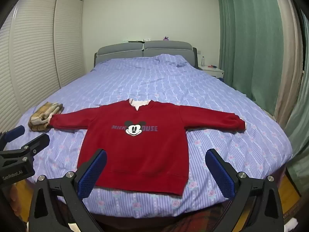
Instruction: Fold small clothes
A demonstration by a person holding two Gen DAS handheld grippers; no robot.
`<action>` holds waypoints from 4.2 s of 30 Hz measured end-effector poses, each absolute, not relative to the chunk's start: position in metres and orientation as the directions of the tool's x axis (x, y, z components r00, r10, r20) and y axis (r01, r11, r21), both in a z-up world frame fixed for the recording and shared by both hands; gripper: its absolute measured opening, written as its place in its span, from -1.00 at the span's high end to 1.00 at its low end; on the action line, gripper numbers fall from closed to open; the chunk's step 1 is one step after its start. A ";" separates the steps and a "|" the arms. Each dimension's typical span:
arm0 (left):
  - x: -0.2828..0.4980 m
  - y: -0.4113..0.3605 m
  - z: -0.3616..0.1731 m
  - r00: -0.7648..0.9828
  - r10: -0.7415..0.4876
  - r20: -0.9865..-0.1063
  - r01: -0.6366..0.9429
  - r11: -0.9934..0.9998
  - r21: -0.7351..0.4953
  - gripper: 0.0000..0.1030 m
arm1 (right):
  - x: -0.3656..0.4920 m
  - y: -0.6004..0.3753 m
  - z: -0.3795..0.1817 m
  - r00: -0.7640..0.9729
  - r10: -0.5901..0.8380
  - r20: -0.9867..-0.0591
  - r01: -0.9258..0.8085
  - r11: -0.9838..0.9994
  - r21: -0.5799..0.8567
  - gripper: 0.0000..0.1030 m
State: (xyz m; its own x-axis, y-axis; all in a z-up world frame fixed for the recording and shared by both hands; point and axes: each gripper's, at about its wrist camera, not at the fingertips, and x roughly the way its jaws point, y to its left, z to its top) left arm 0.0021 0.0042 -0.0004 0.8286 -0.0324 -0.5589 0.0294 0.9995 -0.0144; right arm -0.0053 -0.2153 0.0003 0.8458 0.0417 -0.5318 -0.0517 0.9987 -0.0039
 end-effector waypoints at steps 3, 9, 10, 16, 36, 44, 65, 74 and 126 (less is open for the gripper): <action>0.001 0.001 0.002 0.837 -0.021 -0.547 0.028 1.000 0.003 -1.00 | -0.006 -0.216 0.001 0.848 0.045 -0.528 -0.052 0.999 0.001 -0.99; -0.001 0.000 0.001 0.847 -0.007 -0.531 0.029 0.999 0.034 -1.00 | -0.006 -0.215 0.001 0.848 0.044 -0.528 -0.053 0.999 -0.003 -0.99; -0.001 0.000 0.002 0.846 -0.012 -0.534 0.034 0.999 0.031 -1.00 | -0.006 -0.216 0.001 0.848 0.046 -0.529 -0.053 0.999 0.001 -0.99; -0.001 0.002 0.000 0.842 -0.017 -0.540 0.027 1.000 0.012 -1.00 | -0.006 -0.217 0.001 0.848 0.046 -0.529 -0.054 0.999 0.000 -0.99; -0.001 0.005 0.002 0.841 -0.023 -0.541 0.028 1.000 0.002 -1.00 | -0.007 -0.216 0.002 0.849 0.046 -0.526 -0.053 0.999 0.001 -0.99; 0.000 0.006 0.002 0.841 -0.022 -0.540 0.028 1.000 0.002 -1.00 | -0.007 -0.215 0.002 0.849 0.046 -0.527 -0.054 0.999 0.001 -0.99; -0.004 0.006 0.005 0.851 -0.021 -0.525 0.025 1.000 0.001 -1.00 | -0.008 -0.213 0.004 0.851 0.046 -0.523 -0.053 0.999 0.000 -0.99; -0.004 0.007 0.005 0.851 -0.020 -0.525 0.023 1.000 -0.002 -1.00 | -0.008 -0.214 0.003 0.851 0.046 -0.523 -0.053 0.999 0.000 -0.99; 0.170 0.241 -0.083 0.732 0.291 -0.616 -0.412 0.909 -0.060 -0.84 | 0.226 -0.001 -0.066 0.686 0.328 -0.650 -0.354 0.930 0.095 -0.99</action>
State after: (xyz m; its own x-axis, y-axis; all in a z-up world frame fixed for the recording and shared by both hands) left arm 0.1702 0.2406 -0.0828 0.7319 0.2908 -0.6162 -0.4121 0.9091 -0.0604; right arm 0.2265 -0.0011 -0.0659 0.6859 0.3276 -0.6498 -0.3542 0.9303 0.0952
